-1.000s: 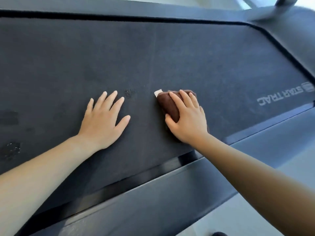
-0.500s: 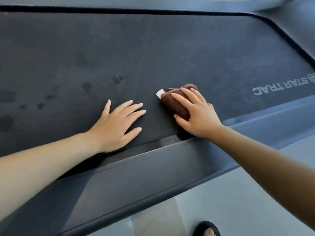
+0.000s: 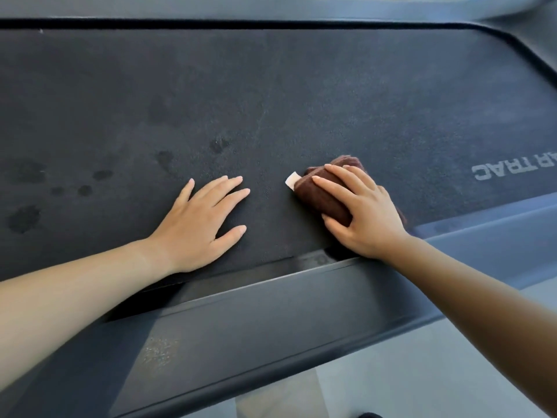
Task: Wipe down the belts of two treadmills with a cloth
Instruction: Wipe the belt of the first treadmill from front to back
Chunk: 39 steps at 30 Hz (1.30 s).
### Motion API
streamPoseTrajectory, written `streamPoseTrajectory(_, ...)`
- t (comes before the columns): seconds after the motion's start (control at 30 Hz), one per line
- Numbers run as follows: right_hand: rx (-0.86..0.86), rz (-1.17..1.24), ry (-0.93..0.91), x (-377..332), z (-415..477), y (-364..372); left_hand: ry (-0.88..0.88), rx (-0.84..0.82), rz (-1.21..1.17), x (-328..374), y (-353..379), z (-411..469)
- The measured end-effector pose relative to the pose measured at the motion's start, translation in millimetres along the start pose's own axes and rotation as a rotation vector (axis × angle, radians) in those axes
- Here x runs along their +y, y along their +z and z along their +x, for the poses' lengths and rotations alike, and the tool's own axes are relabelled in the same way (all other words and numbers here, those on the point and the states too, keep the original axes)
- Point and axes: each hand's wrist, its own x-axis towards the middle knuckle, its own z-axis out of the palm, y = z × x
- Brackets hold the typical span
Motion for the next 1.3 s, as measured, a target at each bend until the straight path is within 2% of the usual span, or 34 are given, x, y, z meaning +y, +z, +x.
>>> streamPoseTrajectory(0.23, -0.087, 0.024, -0.205, -69.6, 25.7, 27.0, -0.209, 0.053, 0.014, -51.0, -18.7, -14.3)
streamPoseTrajectory(0.4, -0.102, 0.032, -0.093, -102.3, 75.0, 40.1, -0.259, 0.061, 0.014, -62.2, -20.5, -19.6)
streamPoseTrajectory(0.53, -0.098, 0.013, 0.124, -122.4, 126.6, 47.8, -0.259, 0.074, -0.001, -61.9, -21.0, -19.4)
streamPoseTrajectory(0.67, -0.139, 0.008, 0.256, -145.0, 117.0, 46.7, -0.262, 0.096, -0.029, -68.3, -24.6, -18.5)
streamPoseTrajectory(0.77, -0.233, -0.047, 0.19, -146.9, 78.3, 37.8, -0.284, 0.116, -0.043, -80.0, -29.7, -14.0)
streamPoseTrajectory(0.9, -0.217, -0.087, 0.148, -141.5, 81.7, 40.8, -0.285, 0.114, -0.036, -101.8, -36.2, 4.5)
streamPoseTrajectory(1.07, -0.178, -0.054, 0.129, -140.1, 137.8, 56.6, -0.354, 0.089, 0.003, -130.4, -39.2, 49.9)
streamPoseTrajectory(1.3, -0.078, -0.027, 0.096, -126.1, 271.1, 87.9, -0.458, 0.122, 0.059, -186.3, -51.7, 116.8)
